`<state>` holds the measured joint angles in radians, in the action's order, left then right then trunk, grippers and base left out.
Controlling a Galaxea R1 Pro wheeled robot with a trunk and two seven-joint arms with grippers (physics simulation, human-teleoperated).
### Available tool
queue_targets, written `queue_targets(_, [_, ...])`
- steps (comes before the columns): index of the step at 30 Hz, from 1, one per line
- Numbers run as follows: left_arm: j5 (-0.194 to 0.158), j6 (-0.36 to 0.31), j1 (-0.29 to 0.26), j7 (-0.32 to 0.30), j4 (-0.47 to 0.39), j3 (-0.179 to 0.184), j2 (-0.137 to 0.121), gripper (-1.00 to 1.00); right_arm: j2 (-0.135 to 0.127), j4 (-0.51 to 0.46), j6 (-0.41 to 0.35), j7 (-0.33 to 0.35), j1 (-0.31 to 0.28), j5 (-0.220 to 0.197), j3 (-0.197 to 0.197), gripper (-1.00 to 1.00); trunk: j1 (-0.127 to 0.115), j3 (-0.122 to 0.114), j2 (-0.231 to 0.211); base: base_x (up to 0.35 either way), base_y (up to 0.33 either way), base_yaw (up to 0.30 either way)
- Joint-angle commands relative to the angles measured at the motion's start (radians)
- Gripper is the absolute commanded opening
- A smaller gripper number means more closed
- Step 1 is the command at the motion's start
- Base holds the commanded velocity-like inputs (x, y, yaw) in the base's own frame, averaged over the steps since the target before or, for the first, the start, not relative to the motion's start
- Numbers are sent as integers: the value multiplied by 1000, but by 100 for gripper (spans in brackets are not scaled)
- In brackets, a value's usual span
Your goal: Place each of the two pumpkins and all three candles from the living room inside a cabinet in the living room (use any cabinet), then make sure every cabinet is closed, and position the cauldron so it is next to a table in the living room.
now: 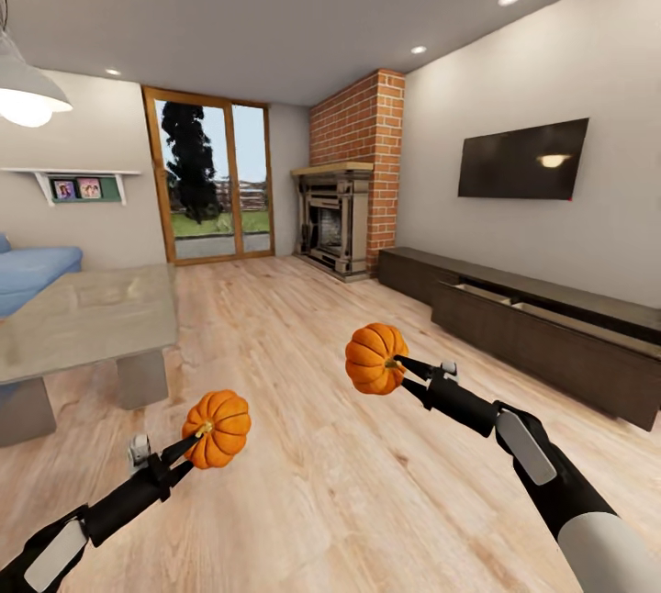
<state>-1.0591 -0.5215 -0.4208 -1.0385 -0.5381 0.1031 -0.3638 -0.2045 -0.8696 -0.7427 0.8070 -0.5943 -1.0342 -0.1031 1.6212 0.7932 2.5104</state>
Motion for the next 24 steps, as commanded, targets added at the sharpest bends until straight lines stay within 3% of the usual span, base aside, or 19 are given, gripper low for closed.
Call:
queue_targets(1, [-13, -10, -1, 0, 0, 4, -1, -100, 0, 0, -9, -5, -1, -17, -1, -100, 0, 1, 1, 135, -152, -20])
queue_targets(18, [-13, -10, -1, 1, -1, 4, 0, -100, 1, 1, -21, -11, -1, -17, 0, -100, 0, 21, 1, 166, -166, -2])
queue_targets(24, [-13, -10, -1, 1, 0, 4, 0, -100, 1, 1, -19, -12, -1, -17, 37, -100, 0, 30, 1, 262, -224, -90])
